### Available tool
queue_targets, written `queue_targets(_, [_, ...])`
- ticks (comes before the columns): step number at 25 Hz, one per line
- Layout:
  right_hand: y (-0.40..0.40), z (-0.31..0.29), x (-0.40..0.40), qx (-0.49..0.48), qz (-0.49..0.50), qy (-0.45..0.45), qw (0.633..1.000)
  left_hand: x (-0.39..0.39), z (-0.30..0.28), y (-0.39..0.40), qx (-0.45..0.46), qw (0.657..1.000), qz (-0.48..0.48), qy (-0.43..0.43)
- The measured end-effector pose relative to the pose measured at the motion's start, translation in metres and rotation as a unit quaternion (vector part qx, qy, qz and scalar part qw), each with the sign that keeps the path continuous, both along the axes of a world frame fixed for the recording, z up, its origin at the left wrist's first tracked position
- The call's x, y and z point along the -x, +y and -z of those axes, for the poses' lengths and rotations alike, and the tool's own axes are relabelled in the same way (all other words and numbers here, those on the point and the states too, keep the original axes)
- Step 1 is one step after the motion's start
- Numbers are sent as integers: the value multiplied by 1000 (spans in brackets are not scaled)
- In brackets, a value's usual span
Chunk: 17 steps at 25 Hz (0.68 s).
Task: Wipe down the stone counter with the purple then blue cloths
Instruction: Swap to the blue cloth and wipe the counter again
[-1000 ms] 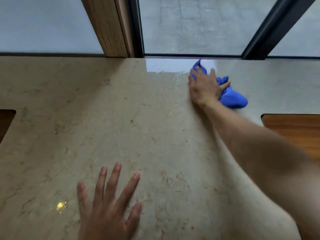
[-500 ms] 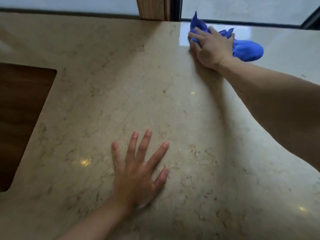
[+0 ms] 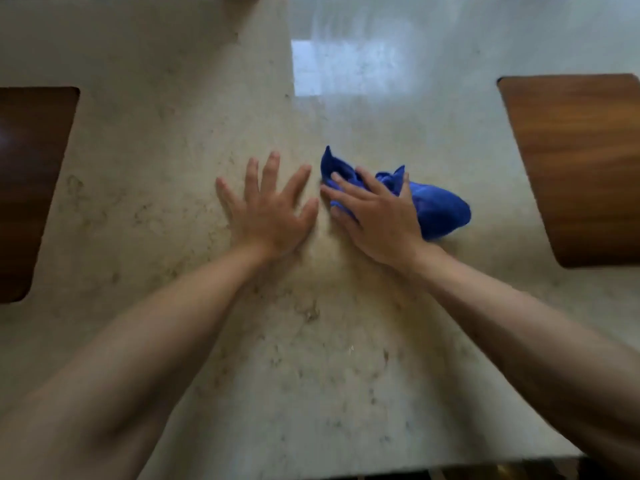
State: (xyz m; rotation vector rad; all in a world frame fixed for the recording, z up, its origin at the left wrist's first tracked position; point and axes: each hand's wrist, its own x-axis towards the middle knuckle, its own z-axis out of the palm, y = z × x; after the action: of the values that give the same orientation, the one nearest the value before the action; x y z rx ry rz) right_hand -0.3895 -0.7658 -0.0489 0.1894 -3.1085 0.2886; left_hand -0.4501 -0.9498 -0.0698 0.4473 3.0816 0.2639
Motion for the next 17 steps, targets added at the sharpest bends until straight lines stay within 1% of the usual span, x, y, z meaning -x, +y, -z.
queue_targets(3, [-31,-5,-96,46,2,-1,999,8,-7,-6,-5,999,19,-44])
queue_targets(6, [-59,-6,-184,26,7,17,1000,3,-13,-26,3,997,45,-59])
queue_targets(8, [-77,-3,-225,20,11,5,1000,-5,-13,-40,21,997,52,-62])
queue_targets(10, [-86,-2,-238,-4,32,-16,999,-12,-10,-52,40,995,62,-61])
queue_targets(14, [-68,-14,-247,-89,93,-35,991,-14,-3,-63,40,995,74,-54])
queue_targets(15, [-64,-15,-256,-94,115,-43,988,-14,-1,-64,43,995,71,-52])
queue_targets(17, [-70,-16,-271,-71,142,-53,986,-14,-1,-65,47,996,60,-54])
